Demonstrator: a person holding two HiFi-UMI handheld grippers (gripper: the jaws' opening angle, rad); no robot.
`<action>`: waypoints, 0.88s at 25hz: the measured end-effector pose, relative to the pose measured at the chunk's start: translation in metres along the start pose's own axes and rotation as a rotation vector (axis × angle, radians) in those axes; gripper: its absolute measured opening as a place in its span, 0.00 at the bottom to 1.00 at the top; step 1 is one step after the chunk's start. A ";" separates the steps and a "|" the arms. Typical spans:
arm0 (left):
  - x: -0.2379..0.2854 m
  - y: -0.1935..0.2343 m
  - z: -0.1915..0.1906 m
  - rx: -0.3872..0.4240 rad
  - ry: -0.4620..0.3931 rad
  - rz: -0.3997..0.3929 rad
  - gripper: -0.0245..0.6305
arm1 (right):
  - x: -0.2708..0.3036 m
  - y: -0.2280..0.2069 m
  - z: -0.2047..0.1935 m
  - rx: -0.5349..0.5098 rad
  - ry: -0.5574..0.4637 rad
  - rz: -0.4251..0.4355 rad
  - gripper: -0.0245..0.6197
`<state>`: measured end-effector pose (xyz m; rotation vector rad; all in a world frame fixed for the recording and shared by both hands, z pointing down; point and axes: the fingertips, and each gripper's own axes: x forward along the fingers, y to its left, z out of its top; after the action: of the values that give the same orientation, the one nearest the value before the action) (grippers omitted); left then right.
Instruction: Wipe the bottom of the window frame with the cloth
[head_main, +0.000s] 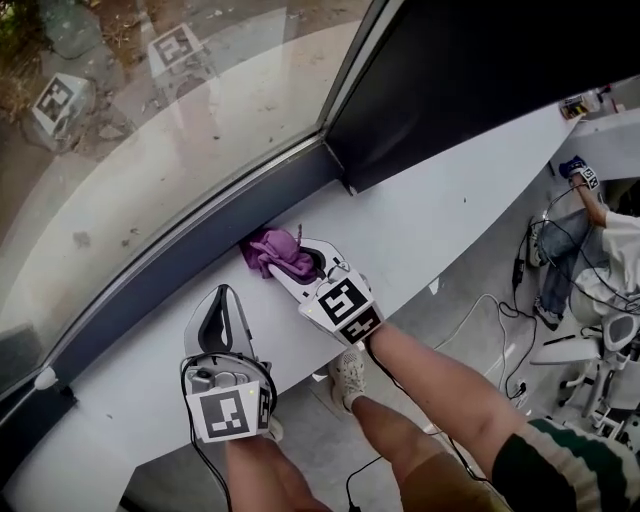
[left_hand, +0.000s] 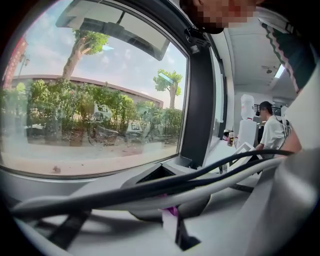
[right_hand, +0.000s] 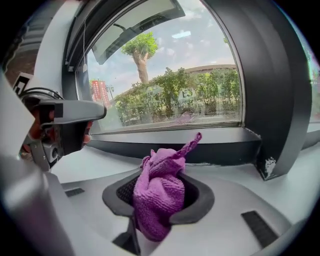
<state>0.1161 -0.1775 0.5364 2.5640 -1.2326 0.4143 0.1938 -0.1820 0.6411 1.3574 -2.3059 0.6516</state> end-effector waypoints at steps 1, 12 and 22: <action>0.000 0.002 0.003 -0.001 0.020 0.001 0.04 | -0.001 0.000 0.002 0.009 0.008 -0.002 0.27; 0.007 0.000 0.018 -0.018 0.016 -0.085 0.04 | -0.012 -0.010 0.016 0.022 0.048 -0.101 0.27; 0.025 -0.034 0.014 -0.021 0.023 -0.150 0.04 | -0.035 -0.050 0.005 0.050 0.049 -0.211 0.27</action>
<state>0.1593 -0.1798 0.5285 2.6038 -1.0231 0.3960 0.2534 -0.1817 0.6279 1.5632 -2.0838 0.6698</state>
